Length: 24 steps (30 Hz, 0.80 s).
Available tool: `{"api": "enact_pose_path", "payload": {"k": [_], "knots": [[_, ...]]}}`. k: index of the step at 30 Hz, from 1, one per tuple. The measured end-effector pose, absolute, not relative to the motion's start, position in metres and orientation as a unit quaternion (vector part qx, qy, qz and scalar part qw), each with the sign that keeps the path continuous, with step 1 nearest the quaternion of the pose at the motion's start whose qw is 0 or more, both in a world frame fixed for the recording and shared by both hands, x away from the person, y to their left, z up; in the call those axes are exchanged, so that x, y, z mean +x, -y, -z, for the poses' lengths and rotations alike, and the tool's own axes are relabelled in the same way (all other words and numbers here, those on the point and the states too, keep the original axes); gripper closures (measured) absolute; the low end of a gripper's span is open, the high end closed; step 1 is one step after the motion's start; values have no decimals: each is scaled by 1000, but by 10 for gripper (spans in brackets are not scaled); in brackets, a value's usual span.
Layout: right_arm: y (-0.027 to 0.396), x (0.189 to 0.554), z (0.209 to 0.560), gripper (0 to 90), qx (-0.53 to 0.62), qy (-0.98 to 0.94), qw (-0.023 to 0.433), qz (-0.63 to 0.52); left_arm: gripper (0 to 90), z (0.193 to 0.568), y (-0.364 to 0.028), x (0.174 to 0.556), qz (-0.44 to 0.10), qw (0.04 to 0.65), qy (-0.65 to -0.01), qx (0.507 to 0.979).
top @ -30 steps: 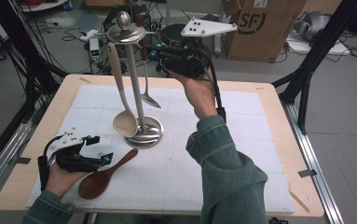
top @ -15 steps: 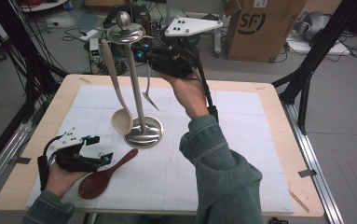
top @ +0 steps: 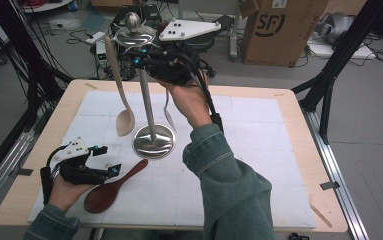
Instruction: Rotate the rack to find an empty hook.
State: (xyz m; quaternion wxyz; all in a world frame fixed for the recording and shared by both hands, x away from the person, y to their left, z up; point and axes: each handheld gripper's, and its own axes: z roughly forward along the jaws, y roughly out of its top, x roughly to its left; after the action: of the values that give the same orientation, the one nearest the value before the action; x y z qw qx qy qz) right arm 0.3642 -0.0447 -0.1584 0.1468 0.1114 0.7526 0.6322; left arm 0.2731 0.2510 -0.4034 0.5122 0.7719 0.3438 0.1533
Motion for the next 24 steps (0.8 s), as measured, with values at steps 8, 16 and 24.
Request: {"api": "enact_pose_path", "payload": {"k": [8, 16, 24], "knots": [[51, 362, 161, 845, 112, -752, 140, -634, 189, 404, -250, 273, -151, 512, -342, 774], [71, 357, 176, 717, 131, -747, 127, -639, 214, 404, -250, 273, -151, 507, -339, 778], [90, 351, 200, 611, 151, -752, 123, -630, 257, 407, -248, 274, -147, 500, -336, 785]]}}
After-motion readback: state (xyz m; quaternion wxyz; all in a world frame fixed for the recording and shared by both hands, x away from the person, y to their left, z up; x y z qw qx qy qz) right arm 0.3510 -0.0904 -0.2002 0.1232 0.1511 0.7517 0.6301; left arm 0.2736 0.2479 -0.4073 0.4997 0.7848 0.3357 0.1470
